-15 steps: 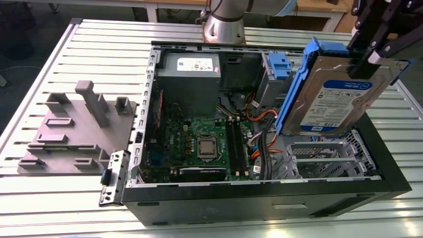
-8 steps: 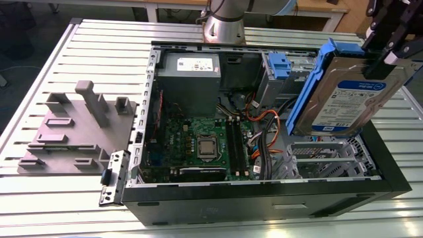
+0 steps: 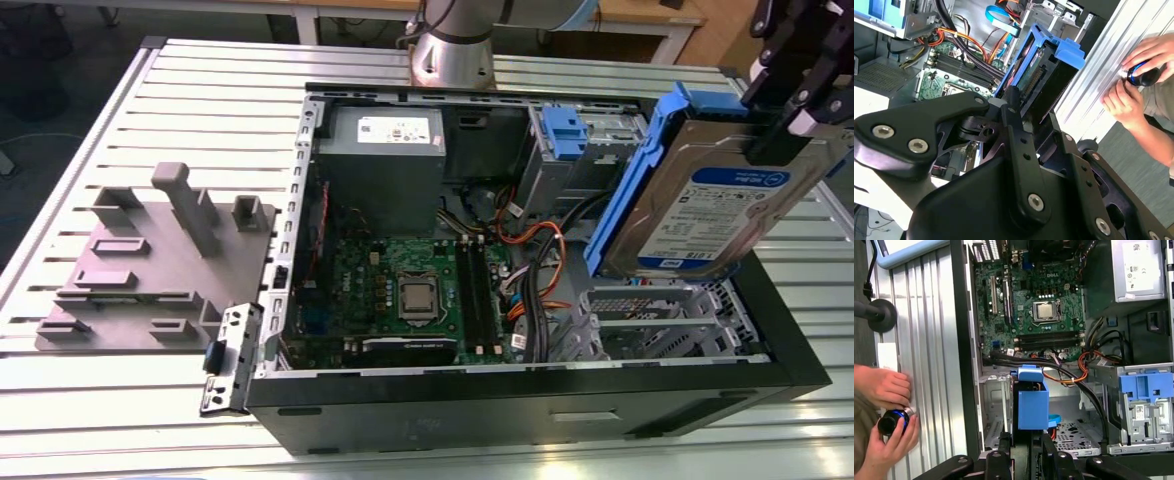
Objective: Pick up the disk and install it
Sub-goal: 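Pick up the disk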
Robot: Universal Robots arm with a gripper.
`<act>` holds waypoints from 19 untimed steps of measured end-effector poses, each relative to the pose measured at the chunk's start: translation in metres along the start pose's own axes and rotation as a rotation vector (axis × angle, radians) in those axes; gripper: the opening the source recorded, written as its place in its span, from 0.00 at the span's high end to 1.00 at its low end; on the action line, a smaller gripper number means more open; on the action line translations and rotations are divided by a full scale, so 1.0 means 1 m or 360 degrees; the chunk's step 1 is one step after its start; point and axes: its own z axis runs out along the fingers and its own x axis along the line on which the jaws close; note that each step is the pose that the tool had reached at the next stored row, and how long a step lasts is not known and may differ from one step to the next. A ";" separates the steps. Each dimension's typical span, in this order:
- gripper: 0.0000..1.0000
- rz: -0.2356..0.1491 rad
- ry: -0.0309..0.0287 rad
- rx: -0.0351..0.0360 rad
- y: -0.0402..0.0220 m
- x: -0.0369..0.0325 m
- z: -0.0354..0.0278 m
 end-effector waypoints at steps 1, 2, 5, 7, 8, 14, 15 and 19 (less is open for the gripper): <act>0.65 -0.0004 -0.00003 0.0000 -0.0002 0.0000 0.0001; 0.65 -0.0009 -0.00004 0.0000 -0.0004 0.0000 0.0002; 0.65 -0.0021 -0.00003 -0.0004 -0.0014 0.0000 0.0012; 0.65 -0.0022 -0.00001 -0.0005 -0.0014 0.0000 0.0012; 0.65 -0.0023 0.00001 -0.0005 -0.0014 0.0000 0.0012; 0.65 -0.0024 0.00030 -0.0042 -0.0017 0.0000 0.0017; 0.65 -0.0024 0.00030 -0.0042 -0.0017 0.0000 0.0017; 0.65 -0.0030 -0.00206 -0.0044 -0.0017 0.0000 0.0023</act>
